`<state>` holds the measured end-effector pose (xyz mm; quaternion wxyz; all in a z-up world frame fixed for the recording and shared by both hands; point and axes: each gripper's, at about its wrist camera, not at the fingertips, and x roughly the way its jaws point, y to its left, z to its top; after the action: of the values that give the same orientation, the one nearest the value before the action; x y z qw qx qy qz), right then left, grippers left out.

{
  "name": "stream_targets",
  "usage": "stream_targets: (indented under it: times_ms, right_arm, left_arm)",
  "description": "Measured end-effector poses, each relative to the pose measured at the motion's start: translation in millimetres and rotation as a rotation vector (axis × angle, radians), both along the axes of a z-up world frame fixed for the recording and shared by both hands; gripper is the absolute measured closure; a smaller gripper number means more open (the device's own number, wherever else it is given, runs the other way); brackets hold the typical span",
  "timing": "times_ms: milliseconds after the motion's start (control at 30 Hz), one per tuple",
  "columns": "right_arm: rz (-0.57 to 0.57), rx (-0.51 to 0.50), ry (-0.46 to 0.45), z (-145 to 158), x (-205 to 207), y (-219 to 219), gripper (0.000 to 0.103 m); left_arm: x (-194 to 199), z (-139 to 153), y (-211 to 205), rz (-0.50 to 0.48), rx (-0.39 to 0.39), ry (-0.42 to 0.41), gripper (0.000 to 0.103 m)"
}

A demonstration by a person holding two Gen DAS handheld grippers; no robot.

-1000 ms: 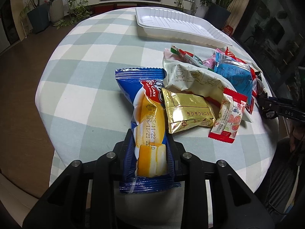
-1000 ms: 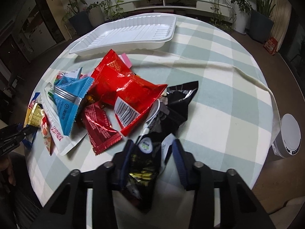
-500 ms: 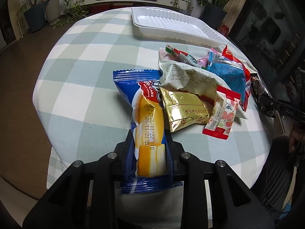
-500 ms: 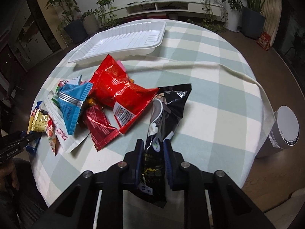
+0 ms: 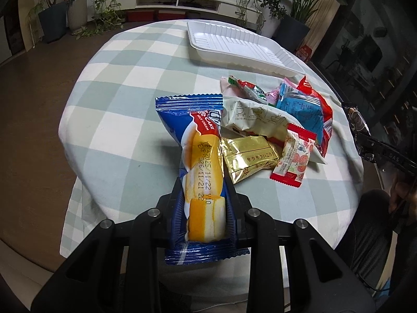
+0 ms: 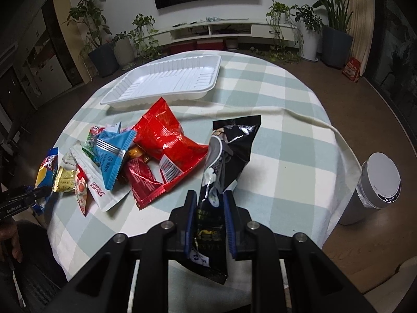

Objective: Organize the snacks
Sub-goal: 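Carry both packets to the white tray and open both grippers to release them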

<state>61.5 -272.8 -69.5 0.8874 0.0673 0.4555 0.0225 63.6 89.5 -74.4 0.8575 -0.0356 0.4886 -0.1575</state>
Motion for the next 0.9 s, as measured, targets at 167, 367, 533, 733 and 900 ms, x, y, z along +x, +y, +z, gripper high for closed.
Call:
stream_targets:
  times_ms: [167,367,533,733,900]
  right_arm:
    - [-0.001,0.018,-0.021,6.6,-0.8,-1.9,0.081]
    - [0.012,0.042,-0.038,12.3,8.6,-1.3,0.081]
    - [0.034,0.031,-0.101,39.6,26.3,0.9,0.081]
    - [0.097,0.003,-0.186,79.0,74.4,12.1,0.081]
    - [0.154,-0.009,-0.194,86.3,140.2,24.6,0.081]
  left_arm:
    - [-4.3,11.2,11.1,0.016,-0.036,-0.016,0.077]
    - [13.6,42.9,14.5,0.004,-0.089,-0.068,0.077]
    - [48.8,85.8,7.1,-0.023,-0.103,-0.151,0.077]
    - [114.5,122.3,-16.1,-0.057,-0.109,-0.215,0.077]
    - [177.8,130.5,-47.3,-0.092,-0.093,-0.209,0.077]
